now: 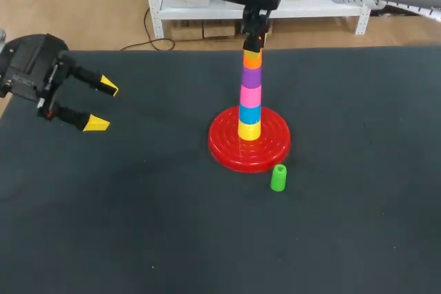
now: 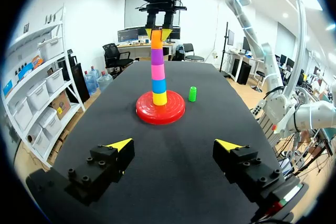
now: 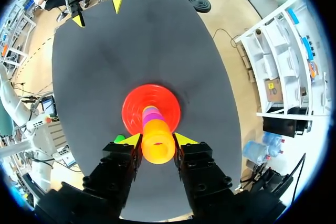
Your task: Pick up and stack the cylinders on the red base in this order: pink,purple,orange,green
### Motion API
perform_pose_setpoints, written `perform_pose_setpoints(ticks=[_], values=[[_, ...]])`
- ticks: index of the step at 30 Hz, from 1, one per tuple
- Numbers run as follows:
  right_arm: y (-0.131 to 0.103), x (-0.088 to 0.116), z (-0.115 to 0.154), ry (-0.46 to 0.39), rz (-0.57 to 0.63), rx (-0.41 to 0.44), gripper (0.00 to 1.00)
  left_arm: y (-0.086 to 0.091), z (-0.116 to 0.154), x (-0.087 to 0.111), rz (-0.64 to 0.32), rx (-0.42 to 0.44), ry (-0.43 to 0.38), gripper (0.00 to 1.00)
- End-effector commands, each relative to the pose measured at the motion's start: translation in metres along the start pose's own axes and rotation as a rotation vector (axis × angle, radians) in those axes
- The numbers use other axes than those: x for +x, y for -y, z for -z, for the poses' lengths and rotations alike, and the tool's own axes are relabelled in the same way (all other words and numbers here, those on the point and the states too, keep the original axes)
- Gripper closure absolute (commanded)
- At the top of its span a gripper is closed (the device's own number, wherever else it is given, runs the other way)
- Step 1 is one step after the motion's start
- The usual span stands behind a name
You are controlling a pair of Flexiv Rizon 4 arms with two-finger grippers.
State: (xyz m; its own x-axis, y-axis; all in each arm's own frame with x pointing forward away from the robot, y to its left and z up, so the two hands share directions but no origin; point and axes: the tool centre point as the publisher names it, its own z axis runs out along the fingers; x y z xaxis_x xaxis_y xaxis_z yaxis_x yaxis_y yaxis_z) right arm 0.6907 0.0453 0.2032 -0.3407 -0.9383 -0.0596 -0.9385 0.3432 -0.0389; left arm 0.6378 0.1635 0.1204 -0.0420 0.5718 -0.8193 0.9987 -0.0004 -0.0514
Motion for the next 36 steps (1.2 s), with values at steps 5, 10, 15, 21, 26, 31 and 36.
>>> perform_pose_setpoints(ticks=[5, 10, 15, 21, 26, 31, 36], values=[[0.004, 0.0, -0.009, -0.001, -0.001, -0.015, 1.0, 0.0, 0.0, 0.001, -0.002, -0.001, 0.002, 0.0], [0.003, 0.001, -0.008, 0.0, -0.002, -0.012, 1.0, 0.0, 0.0, 0.001, -0.002, -0.001, 0.002, 0.0], [0.004, 0.001, -0.01, 0.002, -0.002, -0.017, 1.0, 0.0, 0.0, 0.001, -0.002, -0.001, 0.002, 0.0], [0.001, -0.001, -0.008, 0.001, 0.0, 0.001, 1.0, 0.0, 0.0, 0.001, -0.002, -0.001, 0.002, 0.0], [-0.004, -0.003, -0.002, 0.007, 0.005, 0.026, 0.0, 0.0, 0.0, 0.001, -0.002, -0.001, 0.002, 0.0], [-0.009, -0.005, 0.003, 0.011, 0.011, 0.049, 0.0, 0.0, 0.0, 0.001, -0.002, -0.001, 0.002, 0.0], [-0.011, -0.002, 0.015, 0.045, -0.009, 0.111, 0.0, 0.0, 0.0, 0.001, -0.002, -0.001, 0.002, 0.0]])
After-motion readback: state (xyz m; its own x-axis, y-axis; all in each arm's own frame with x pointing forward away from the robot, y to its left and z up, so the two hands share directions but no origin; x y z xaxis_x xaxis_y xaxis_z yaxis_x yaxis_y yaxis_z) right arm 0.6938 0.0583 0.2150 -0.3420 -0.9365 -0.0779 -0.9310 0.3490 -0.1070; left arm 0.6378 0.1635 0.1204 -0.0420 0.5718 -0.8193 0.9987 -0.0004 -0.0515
